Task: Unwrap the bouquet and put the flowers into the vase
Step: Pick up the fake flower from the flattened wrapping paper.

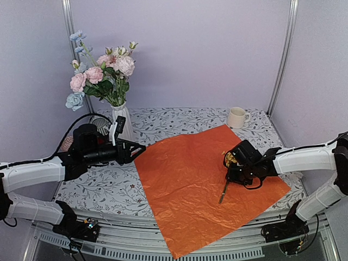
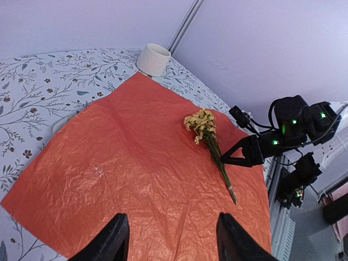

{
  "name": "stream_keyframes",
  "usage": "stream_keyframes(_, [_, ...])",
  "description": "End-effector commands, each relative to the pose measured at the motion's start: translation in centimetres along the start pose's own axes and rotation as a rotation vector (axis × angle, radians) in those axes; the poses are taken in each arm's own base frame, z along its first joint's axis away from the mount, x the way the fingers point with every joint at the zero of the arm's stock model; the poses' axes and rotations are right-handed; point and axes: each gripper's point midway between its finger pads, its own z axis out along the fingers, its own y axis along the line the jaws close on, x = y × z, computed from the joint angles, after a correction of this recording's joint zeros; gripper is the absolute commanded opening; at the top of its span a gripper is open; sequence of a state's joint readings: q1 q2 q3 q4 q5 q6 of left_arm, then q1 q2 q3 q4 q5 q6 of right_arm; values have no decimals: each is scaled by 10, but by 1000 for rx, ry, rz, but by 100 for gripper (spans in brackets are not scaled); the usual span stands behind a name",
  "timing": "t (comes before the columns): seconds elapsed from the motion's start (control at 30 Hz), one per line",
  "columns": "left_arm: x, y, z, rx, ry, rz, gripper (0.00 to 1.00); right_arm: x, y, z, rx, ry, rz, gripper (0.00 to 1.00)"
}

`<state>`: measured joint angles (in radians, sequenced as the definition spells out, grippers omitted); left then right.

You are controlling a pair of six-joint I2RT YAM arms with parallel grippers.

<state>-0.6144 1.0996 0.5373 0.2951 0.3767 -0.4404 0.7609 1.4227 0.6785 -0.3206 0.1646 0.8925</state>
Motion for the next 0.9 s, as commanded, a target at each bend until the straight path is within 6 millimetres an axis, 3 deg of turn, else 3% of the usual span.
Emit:
stream_keyframes(0.0, [6, -5, 1, 24, 5, 8, 56, -18, 1, 6, 18, -49, 16, 36])
stream_keyframes(0.23, [8, -4, 1, 22, 9, 3, 56, -32, 0, 20, 11, -48, 25, 26])
stream_keyframes(0.37, [10, -5, 0, 25, 12, -2, 56, -38, 12, 14, -41, -54, 2, 5])
stream_keyframes(0.43, [10, -6, 0, 27, 14, -10, 56, -41, 25, 4, -124, -72, -16, 3])
stream_keyframes(0.53, [9, -12, 0, 54, 25, -32, 56, -51, 53, -25, -318, -149, -74, 3])
stream_keyframes(0.67, [4, -34, 2, 122, 18, -46, 57, -59, 90, -81, -617, -283, -189, 2])
stream_keyframes(0.87, [-9, -88, 12, 285, -38, -34, 57, -61, 133, -174, -1004, -474, -378, 2])
